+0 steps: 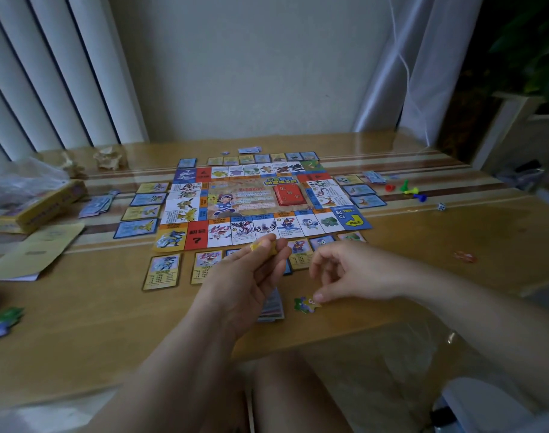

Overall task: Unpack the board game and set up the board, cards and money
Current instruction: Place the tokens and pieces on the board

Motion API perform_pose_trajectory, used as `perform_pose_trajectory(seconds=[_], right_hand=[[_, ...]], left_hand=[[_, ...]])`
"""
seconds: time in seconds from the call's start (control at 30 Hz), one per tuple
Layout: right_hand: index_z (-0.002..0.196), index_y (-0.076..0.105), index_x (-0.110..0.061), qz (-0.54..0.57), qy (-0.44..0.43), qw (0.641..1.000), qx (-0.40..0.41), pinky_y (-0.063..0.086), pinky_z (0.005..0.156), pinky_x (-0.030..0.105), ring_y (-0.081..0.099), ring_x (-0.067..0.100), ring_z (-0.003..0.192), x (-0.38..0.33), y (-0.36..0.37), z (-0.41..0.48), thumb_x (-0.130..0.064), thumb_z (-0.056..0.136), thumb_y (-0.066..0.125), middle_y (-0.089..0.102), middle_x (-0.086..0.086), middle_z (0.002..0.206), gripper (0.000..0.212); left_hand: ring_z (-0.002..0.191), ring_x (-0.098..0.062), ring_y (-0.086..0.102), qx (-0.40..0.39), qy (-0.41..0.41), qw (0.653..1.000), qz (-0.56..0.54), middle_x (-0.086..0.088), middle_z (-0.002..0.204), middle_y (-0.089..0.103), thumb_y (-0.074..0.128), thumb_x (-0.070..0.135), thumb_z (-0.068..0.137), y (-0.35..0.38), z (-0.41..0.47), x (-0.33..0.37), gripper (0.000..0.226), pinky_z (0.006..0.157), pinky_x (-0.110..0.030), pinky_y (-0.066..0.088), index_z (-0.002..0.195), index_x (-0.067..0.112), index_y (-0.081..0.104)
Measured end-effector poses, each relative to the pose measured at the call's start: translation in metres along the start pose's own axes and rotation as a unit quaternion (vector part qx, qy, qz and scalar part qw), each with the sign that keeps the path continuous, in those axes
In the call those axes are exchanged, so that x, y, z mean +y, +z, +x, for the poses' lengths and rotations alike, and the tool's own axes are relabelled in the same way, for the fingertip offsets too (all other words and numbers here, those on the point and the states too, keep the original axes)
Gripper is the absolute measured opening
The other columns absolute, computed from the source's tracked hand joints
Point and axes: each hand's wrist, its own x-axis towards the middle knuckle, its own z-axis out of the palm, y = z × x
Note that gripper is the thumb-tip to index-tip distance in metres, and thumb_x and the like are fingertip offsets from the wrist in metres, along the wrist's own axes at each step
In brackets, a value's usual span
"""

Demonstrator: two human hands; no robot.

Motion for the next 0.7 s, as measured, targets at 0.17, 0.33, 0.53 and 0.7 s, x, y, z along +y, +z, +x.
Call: perform_pose_trajectory(seconds=[0.17,0.33,0.53,0.7], right_hand=[[0.094,0.068,-0.022,0.079,-0.042,0.987,0.136,0.038,0.064,0.015,0.051,-0.012,0.057,-0.004,-0.025,0.004,-0.030,0.082,0.071,0.061,-0.012,0.077,0.015],[0.090,0.070,-0.024,0.106,-0.058,0.983,0.139,0.044,0.065,0.016,0.055,-0.007,0.060,-0.006,-0.042,0.014,-0.030,0.078,0.075,0.069,-0.010,0.083,0.014],[0.076,0.068,-0.026,0.138,-0.033,0.973,0.181,0.051,0.073,0.022,0.061,0.000,0.067,0.015,-0.077,0.037,-0.019,0.075,0.078,0.069,-0.011,0.078,0.013],[0.069,0.066,-0.026,0.170,-0.005,0.958,0.231,0.048,0.069,0.019,0.059,-0.004,0.066,0.044,-0.104,0.065,-0.017,0.078,0.076,0.067,-0.013,0.068,0.016]], left_hand=[[0.067,-0.010,0.071,-0.010,-0.019,0.999,0.029,-0.006,0.078,0.073,0.057,0.006,0.090,0.016,0.004,-0.002,0.008,0.060,-0.018,0.055,0.094,0.005,0.063],[0.058,-0.009,0.067,-0.023,-0.068,0.996,0.047,-0.007,0.070,0.070,0.055,0.006,0.092,0.040,0.020,-0.001,0.012,0.055,-0.017,0.054,0.099,0.003,0.064],[0.060,-0.010,0.064,-0.025,-0.082,0.994,0.069,-0.006,0.066,0.068,0.058,0.011,0.091,0.076,0.057,0.012,0.011,0.053,-0.017,0.055,0.091,0.004,0.066],[0.071,-0.016,0.064,-0.030,-0.095,0.993,0.066,-0.013,0.079,0.066,0.054,0.017,0.096,0.106,0.098,0.020,0.018,0.060,-0.026,0.058,0.095,0.001,0.060]])
